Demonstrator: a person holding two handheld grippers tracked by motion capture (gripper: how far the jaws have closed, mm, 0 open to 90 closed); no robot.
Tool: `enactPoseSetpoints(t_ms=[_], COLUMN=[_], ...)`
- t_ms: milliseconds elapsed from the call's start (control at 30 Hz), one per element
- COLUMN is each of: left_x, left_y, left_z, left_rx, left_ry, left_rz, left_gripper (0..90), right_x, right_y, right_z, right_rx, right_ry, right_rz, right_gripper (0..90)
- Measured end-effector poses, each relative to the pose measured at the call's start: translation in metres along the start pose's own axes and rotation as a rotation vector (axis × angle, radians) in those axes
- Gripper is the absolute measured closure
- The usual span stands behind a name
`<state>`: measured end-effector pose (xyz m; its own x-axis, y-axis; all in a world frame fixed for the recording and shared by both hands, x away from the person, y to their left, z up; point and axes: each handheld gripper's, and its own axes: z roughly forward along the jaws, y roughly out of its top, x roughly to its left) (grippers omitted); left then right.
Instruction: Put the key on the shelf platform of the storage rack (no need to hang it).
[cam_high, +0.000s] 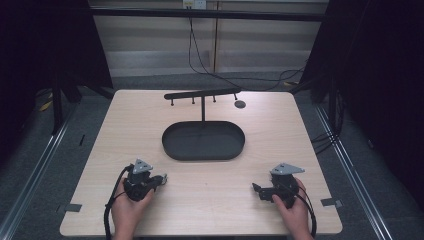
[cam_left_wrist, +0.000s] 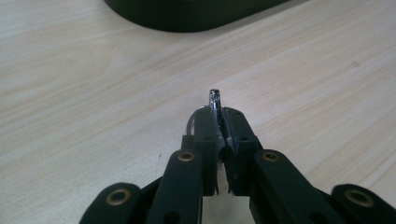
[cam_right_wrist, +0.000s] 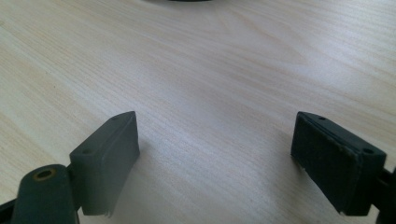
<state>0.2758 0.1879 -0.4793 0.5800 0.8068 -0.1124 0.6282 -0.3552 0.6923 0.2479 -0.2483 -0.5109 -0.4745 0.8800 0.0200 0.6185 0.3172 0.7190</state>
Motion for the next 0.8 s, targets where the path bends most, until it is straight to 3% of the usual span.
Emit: enactPoseSetpoints(t_ms=[200, 800], left_x=[-0.002, -0.009], left_y=[0.009, 0.046], left_z=[-0.007, -0.011], left_rx=[-0.026, -0.019], left_ry=[-0.023, -0.074], left_rz=[-0.006, 0.03], left_gripper=[85.2, 85.2], right_x=[0.0, 0.0], right_y=[0.0, 0.0], right_z=[0.0, 0.0], right_rx=[0.0, 0.0], right_ry=[0.0, 0.0], right_rz=[0.001, 0.0], right_gripper=[14.8, 14.8])
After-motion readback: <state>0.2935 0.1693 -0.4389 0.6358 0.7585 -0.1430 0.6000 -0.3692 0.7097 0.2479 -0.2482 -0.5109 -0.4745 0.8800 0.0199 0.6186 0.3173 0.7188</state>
